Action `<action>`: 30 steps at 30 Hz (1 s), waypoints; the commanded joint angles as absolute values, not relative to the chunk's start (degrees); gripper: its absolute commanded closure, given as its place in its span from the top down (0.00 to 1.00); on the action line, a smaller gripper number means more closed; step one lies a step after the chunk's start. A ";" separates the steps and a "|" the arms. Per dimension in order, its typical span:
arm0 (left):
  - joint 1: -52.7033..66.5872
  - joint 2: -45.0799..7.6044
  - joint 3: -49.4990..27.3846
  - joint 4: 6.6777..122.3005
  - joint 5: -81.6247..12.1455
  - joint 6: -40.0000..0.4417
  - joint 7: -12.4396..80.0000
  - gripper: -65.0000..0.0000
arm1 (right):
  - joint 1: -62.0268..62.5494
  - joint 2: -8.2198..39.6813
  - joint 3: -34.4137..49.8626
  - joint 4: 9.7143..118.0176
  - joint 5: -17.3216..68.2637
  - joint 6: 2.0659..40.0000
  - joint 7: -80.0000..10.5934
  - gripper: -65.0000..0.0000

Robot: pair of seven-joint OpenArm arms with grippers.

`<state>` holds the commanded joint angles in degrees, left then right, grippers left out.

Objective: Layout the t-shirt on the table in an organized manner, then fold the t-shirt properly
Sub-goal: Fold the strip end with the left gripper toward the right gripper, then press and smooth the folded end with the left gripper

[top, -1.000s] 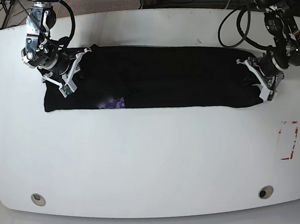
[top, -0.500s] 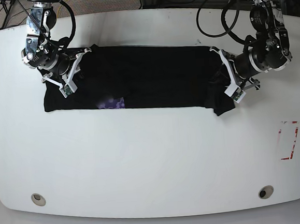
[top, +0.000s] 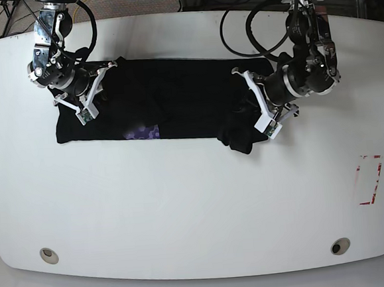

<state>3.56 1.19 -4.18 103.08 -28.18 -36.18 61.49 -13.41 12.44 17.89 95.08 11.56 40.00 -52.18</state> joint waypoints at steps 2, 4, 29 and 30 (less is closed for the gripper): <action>3.47 2.59 -3.82 102.37 -26.59 -36.18 61.49 0.07 | -13.41 12.44 17.89 95.08 11.56 40.00 -52.18 0.12; 3.38 3.82 -3.30 101.93 -25.45 -36.26 61.49 0.07 | -13.41 12.44 17.89 95.08 11.56 40.00 -52.18 0.12; -0.04 7.16 2.15 99.12 -24.92 -36.18 61.67 0.29 | -13.32 12.44 17.71 95.08 11.56 40.00 -52.18 0.12; -0.04 7.16 3.74 99.30 -24.92 -36.18 61.76 0.33 | -13.32 12.44 17.71 95.08 11.56 40.00 -52.18 0.12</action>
<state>-0.04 7.16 3.74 99.30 -24.92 -36.18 61.76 -13.32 12.44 17.71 95.08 11.56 40.00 -52.18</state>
